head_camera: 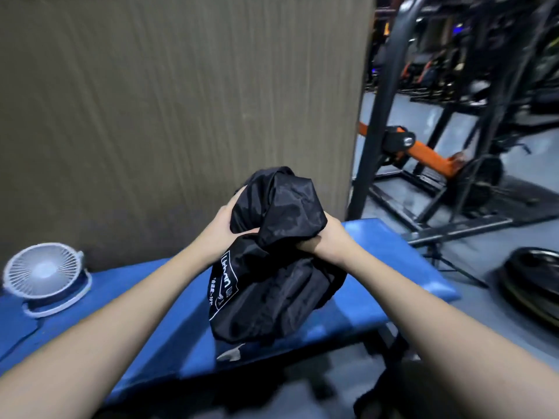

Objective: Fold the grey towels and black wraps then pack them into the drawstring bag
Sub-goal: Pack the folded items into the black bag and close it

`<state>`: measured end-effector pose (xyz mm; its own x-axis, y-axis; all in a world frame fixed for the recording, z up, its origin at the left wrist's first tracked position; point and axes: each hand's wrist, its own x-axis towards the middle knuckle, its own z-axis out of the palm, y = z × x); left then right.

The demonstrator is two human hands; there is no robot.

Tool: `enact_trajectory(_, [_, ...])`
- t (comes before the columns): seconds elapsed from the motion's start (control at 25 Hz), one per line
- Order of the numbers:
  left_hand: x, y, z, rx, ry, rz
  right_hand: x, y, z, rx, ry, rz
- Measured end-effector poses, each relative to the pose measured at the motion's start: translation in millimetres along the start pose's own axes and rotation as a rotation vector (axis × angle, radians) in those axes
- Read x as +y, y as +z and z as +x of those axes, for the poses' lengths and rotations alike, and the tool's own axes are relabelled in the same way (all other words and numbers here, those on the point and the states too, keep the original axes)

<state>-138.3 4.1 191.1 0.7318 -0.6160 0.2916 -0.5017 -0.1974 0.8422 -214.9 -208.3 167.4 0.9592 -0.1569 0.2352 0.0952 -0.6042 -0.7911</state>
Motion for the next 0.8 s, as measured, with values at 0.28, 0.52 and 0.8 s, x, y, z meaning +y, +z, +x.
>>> enact_trajectory(0.28, [29.7,154.5,120.2,-0.219,0.138,-0.086,97.5,-145.7,-32.3,0.22,0.158,-0.155])
enact_trajectory(0.52, [-3.7,202.8,169.1,-0.317,0.132,-0.084,158.9,-169.3,-17.4,0.22,0.207,-0.208])
enact_trajectory(0.8, [-120.1,212.2,160.9,-0.259,-0.133,0.093,238.6,-120.3,0.0,-0.016,0.421,-0.311])
